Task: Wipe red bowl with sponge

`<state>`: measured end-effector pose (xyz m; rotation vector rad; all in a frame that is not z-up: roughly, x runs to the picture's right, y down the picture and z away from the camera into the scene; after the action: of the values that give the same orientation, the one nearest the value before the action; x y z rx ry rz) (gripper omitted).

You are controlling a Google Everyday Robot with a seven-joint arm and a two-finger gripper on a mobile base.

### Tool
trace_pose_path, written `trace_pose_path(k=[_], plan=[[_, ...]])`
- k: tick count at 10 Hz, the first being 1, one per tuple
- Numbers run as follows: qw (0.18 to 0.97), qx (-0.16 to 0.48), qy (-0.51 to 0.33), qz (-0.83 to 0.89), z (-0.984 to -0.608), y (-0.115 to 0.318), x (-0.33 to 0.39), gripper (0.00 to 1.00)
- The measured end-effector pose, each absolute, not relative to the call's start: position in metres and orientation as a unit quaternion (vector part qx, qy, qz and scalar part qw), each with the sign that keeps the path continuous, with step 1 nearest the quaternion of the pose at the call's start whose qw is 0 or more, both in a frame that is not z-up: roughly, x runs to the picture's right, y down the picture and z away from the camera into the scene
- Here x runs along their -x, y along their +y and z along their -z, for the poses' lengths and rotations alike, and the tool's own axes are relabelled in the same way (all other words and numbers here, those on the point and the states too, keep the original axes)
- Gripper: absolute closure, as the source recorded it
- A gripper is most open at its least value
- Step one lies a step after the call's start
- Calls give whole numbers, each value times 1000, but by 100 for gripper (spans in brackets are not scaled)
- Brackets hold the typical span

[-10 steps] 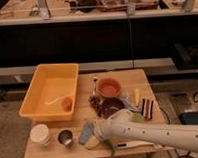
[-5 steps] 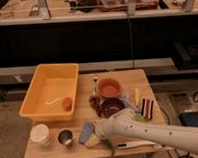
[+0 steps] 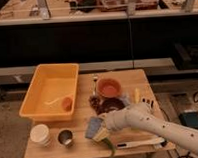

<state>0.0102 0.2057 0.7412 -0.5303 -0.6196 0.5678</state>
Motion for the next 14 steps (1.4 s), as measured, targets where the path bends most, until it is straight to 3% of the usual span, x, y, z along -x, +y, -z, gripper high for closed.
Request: trace_pose_path(k=[5,10,13,14], plan=[[881,208,-284,-315,-729,177,-122,75],[875,157,-256,-380,-751,126,-201,76],[870,141,-237,-409,-788,69,-199,99],[868,140,-230,-416,-801,53,-193,100]])
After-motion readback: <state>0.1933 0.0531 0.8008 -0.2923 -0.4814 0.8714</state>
